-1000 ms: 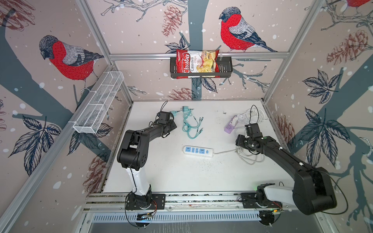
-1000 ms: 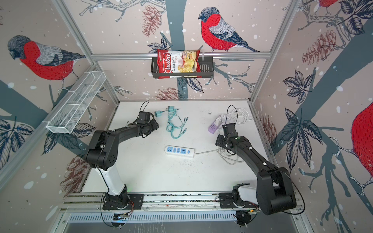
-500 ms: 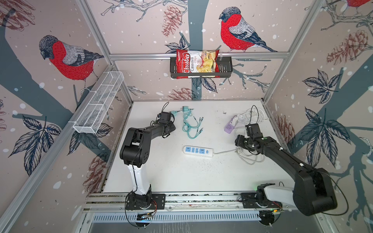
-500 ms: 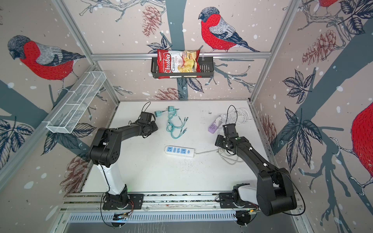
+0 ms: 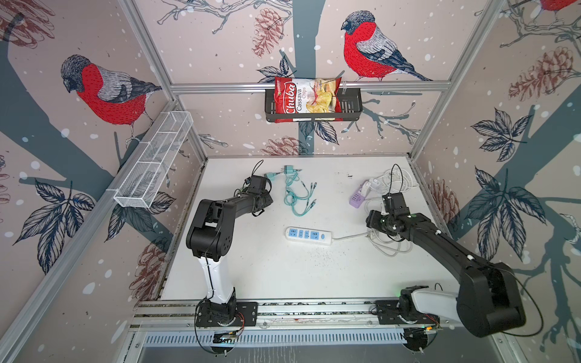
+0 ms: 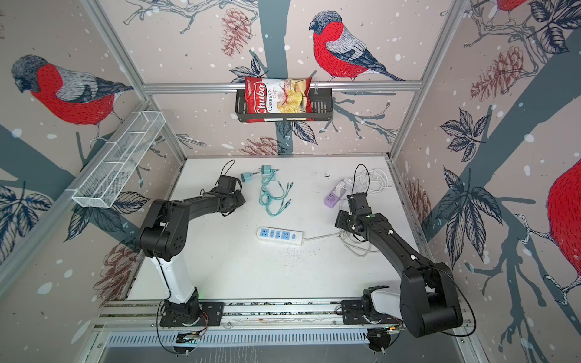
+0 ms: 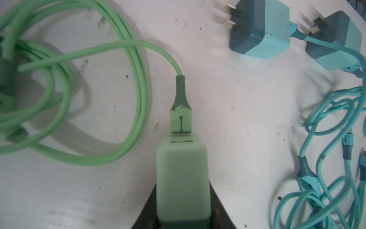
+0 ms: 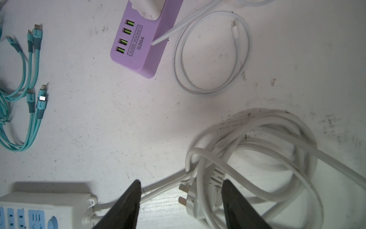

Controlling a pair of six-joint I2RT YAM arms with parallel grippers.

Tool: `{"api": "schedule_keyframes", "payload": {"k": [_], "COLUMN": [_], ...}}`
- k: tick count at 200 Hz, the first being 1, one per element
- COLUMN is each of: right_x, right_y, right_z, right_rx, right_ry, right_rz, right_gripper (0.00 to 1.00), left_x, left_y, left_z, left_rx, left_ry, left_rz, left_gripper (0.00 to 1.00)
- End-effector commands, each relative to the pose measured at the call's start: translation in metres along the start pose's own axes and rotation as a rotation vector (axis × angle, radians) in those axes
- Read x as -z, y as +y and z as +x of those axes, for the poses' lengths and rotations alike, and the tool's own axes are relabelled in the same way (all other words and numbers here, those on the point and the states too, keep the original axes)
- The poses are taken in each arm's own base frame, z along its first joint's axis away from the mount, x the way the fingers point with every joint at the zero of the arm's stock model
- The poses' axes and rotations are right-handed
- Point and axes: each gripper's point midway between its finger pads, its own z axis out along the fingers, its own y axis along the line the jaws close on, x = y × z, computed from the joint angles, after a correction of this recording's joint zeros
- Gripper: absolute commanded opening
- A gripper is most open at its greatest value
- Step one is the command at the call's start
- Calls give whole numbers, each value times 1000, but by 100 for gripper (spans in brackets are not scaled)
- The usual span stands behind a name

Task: Insert the plug
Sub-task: 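Lift the green charger with the left gripper while the right holds the grey plug, then carry the green charger toward the right gripper while the right releases the grey plug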

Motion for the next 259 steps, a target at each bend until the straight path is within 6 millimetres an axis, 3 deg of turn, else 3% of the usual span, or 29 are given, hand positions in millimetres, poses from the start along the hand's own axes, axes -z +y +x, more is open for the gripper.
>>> {"api": "schedule_keyframes", "payload": {"k": [1,27,54,72,110,153,198,228,259], "right_x": [2,13,28,45,82,107,108,110,114], "right_y": [4,9,25,44,96,148,174,188,204], "right_z": [-3,-8,-13,-17,-14,1,8,3,-6], "right_rx": [13,9,1,16,94,194,251,272,274], "right_ry": [-10,-35,-62,-93,-136,-131,-108,-98,-76], "right_rz": [-16,-42,-106,-154,-266,-399,-457,-484,-502], "right_gripper": [66,66,67,67,67,66,62,59,54], "left_x": [3,15,46,71,137,181,205,213,221], "left_y": [4,2,-8,-20,-69,-98,-117,-148,-179], "left_z": [4,4,4,6,16,32,42,53,78], "left_rx": [-30,-60,-135,-209,-442,-613,-764,-857,-965], "left_ry": [13,7,-31,-78,-267,-450,-632,-685,-775], "left_rz": [-10,13,84,162,394,606,771,860,899], "left_gripper": [25,20,16,15,17,16,16,15,15]}}
